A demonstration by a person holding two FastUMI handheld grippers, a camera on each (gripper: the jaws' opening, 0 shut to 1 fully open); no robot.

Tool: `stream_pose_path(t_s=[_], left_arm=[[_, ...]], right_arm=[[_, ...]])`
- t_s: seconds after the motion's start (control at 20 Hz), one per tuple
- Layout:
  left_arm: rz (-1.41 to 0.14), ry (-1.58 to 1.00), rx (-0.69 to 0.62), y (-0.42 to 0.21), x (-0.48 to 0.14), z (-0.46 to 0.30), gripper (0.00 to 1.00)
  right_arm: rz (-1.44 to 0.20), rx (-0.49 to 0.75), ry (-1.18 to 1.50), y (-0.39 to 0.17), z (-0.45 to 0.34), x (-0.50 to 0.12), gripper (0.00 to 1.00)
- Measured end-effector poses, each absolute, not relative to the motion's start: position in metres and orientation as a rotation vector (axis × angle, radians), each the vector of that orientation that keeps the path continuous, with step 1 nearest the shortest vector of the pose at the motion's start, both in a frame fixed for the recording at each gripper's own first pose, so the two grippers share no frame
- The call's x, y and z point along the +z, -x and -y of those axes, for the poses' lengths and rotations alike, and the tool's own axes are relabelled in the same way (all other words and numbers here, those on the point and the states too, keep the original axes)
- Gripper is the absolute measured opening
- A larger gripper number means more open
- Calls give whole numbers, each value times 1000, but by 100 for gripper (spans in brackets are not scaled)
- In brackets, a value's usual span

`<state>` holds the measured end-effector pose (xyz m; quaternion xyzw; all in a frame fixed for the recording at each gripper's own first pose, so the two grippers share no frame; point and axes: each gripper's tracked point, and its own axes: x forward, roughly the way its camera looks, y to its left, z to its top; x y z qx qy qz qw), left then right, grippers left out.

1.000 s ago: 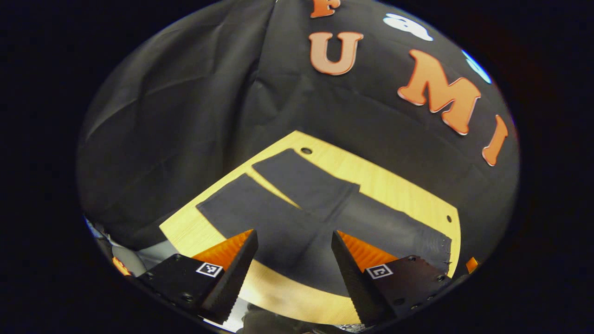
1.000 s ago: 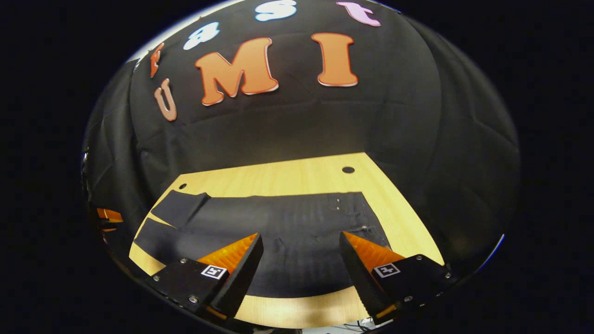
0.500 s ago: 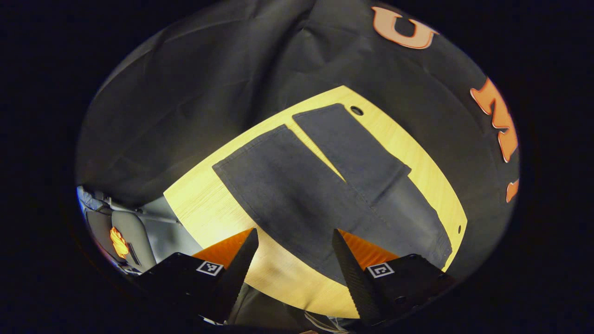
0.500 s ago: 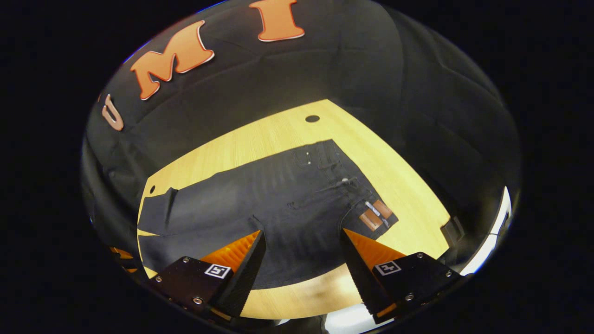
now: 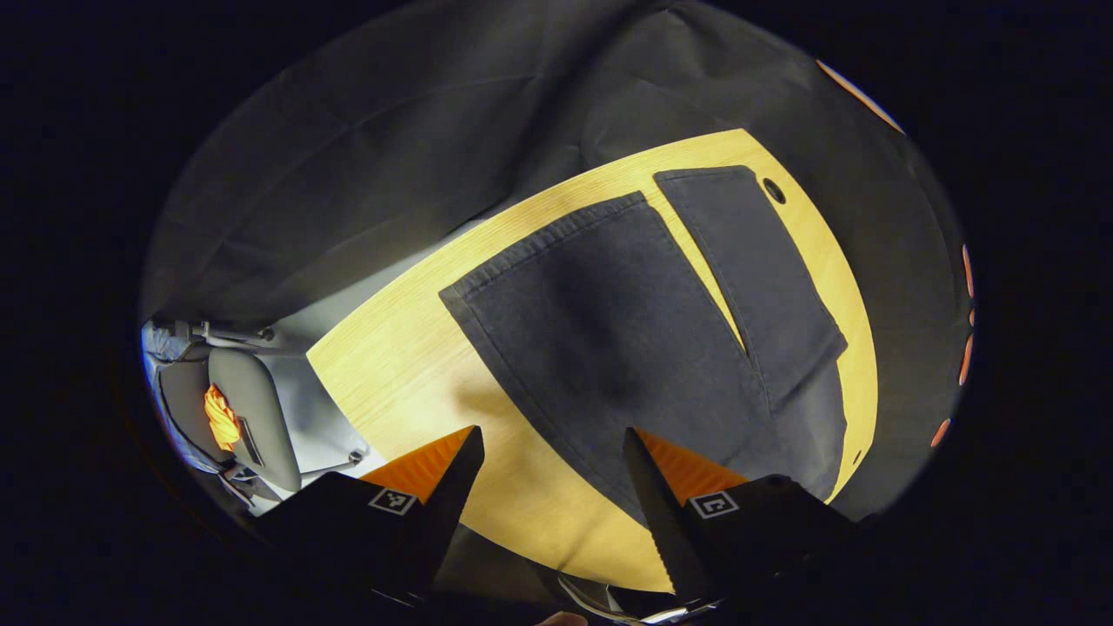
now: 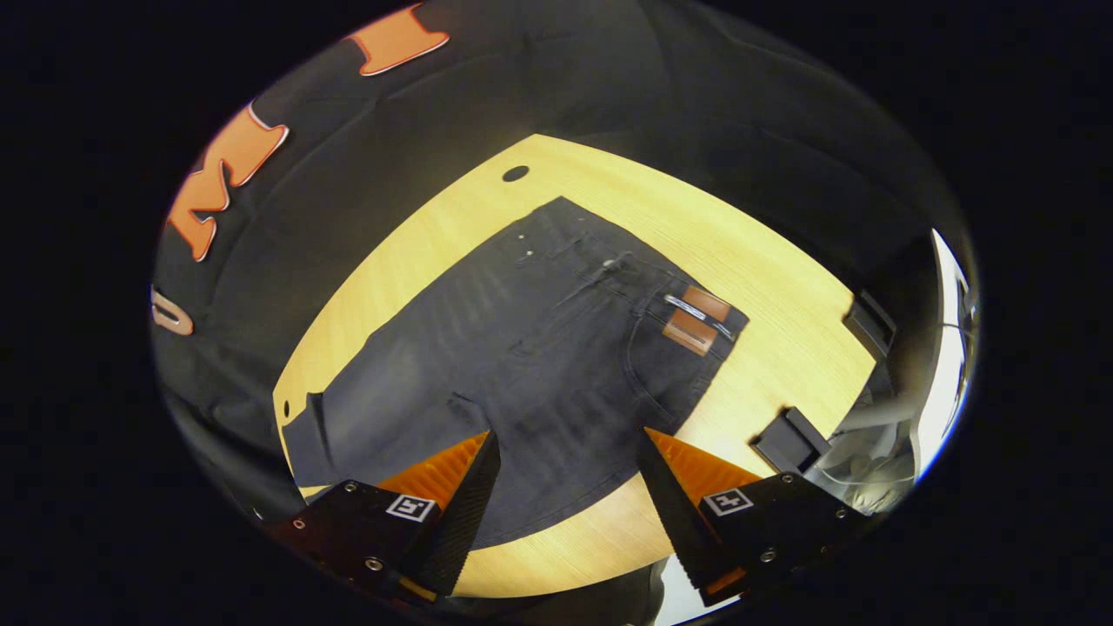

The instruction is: Grasp the waist and the cuffs of the jeans and fold them to make the two legs overlap; first hold the waist and fold one-third of the jeans toward the cuffs, then hold the cuffs and fold the remaining one-third in the same direction to finish folding.

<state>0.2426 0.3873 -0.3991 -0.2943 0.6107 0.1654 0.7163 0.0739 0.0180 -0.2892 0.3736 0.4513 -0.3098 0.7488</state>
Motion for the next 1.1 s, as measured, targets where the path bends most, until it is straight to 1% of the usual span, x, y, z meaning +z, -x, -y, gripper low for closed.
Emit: stream_pose_path(t_s=[0.1,0.25,0.4,0.5,0.55,0.6,0.65,0.8,0.85,0.9,0.95,1.0,1.05,1.1], left_arm=[[-1382,654,368,-246,-406,-390,98],[-1392,640,386,-251,-414,-396,98],[-1411,646,437,-257,-421,-396,97],[-1417,638,469,-261,-425,-396,97],[-1423,630,486,-262,-429,-398,97],[-1431,623,502,-266,-434,-398,98],[-1444,614,522,-267,-440,-400,97],[-1463,616,573,-269,-450,-402,97],[-1474,614,594,-267,-454,-404,97],[-1480,637,615,-267,-456,-403,97],[-1462,638,625,-273,-457,-403,97],[-1461,641,619,-275,-458,-399,95],[-1452,655,629,-273,-457,-400,95],[-1443,664,637,-274,-456,-401,93]], right_arm=[[-988,-726,-852,-64,-12,-297,96],[-1023,-832,-891,-42,6,-320,96],[-1069,-883,-969,-40,20,-345,96],[-1071,-905,-1002,-48,32,-358,96],[-1082,-932,-1004,-47,39,-364,95],[-1095,-947,-1002,-47,45,-370,82],[-1113,-967,-998,-46,48,-377,90],[-1189,-977,-1011,-45,43,-394,87],[-1196,-980,-953,-47,49,-398,87],[-1246,-962,-924,-44,44,-395,78],[-1246,-982,-900,-47,46,-396,85],[-1258,-991,-900,-49,45,-395,86],[-1262,-993,-906,-50,45,-397,86],[-1269,-990,-917,-48,46,-396,85]])
